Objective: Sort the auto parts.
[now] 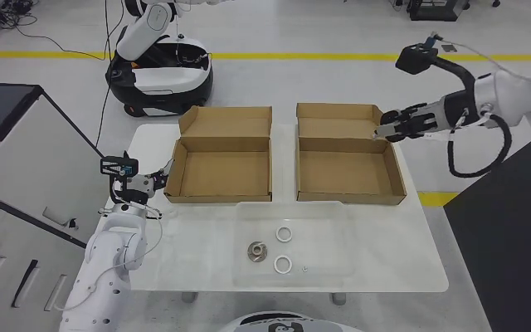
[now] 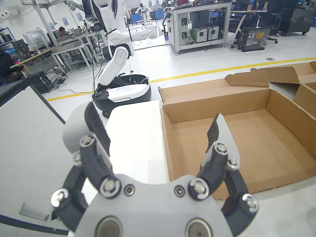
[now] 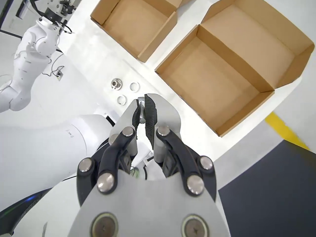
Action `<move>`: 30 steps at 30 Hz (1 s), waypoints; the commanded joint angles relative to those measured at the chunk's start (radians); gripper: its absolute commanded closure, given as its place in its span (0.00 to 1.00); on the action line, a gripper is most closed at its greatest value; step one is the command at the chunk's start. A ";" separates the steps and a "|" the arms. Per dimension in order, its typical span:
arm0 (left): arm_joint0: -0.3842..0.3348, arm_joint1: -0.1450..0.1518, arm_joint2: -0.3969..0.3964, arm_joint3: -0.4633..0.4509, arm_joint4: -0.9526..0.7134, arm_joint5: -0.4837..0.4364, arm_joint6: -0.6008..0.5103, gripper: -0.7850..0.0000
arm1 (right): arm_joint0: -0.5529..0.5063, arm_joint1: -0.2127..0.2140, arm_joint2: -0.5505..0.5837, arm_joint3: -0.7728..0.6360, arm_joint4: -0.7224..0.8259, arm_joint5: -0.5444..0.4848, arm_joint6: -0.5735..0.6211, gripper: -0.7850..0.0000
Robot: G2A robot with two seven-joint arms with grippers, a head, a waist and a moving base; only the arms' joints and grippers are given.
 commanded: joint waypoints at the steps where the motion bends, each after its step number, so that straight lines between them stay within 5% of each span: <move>1: 0.000 0.000 0.000 0.000 0.000 0.000 0.000 0.00 | 0.066 -0.028 -0.066 0.040 -0.033 0.001 0.011 1.00; 12: 0.000 0.000 0.000 0.000 0.000 0.000 0.000 0.00 | 0.293 -0.207 -0.404 0.311 -0.213 0.034 0.067 1.00; 30: 0.000 0.000 0.000 0.000 0.000 0.000 0.000 0.00 | 0.299 -0.378 -0.671 0.657 -0.291 0.073 0.051 1.00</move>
